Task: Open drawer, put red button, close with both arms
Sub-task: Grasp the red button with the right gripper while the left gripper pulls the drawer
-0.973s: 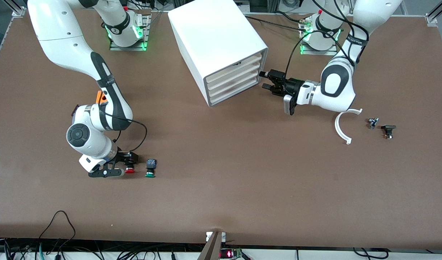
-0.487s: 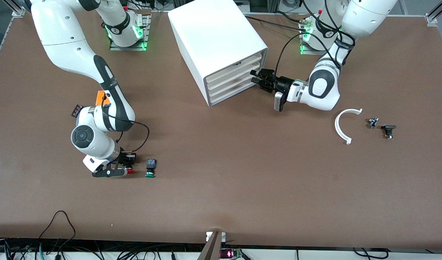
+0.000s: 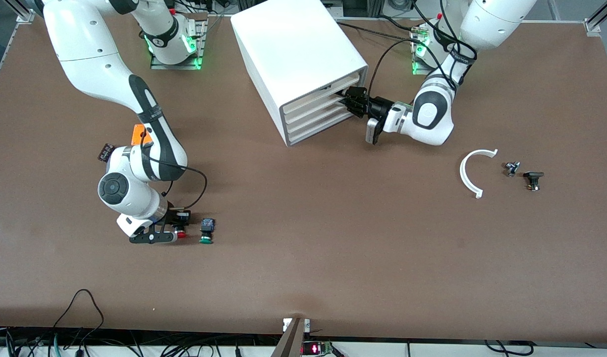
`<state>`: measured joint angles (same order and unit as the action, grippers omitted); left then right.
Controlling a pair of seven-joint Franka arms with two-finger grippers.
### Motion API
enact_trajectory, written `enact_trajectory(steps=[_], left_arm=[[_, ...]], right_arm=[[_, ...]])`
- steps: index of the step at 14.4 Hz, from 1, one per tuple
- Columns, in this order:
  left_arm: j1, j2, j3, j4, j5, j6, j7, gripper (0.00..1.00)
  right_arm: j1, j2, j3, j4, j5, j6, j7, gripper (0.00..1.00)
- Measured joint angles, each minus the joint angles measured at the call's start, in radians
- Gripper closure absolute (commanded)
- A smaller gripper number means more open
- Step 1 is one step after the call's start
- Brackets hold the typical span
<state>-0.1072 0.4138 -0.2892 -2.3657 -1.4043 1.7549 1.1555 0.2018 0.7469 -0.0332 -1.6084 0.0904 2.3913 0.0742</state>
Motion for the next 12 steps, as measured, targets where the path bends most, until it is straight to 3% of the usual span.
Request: enact_trajectory(steps=[1,8,12], left_arm=[[0.000,0.000,0.000,-0.003,0.000,0.000,0.002,1.00],[0.004,0.000,0.002,-0.010,0.000,0.007,0.008,1.00],[0.040,0.001,0.015,0.011,0.003,0.009,0.007,1.00]], right_arm=[[0.000,-0.003,0.000,0.022,0.012,-0.037,0.003,1.00],[0.014,-0.014,0.007,0.241,0.025,-0.408,0.168,1.00],[0.059,-0.024,0.008,0.362,0.025,-0.615,0.388,1.00]])
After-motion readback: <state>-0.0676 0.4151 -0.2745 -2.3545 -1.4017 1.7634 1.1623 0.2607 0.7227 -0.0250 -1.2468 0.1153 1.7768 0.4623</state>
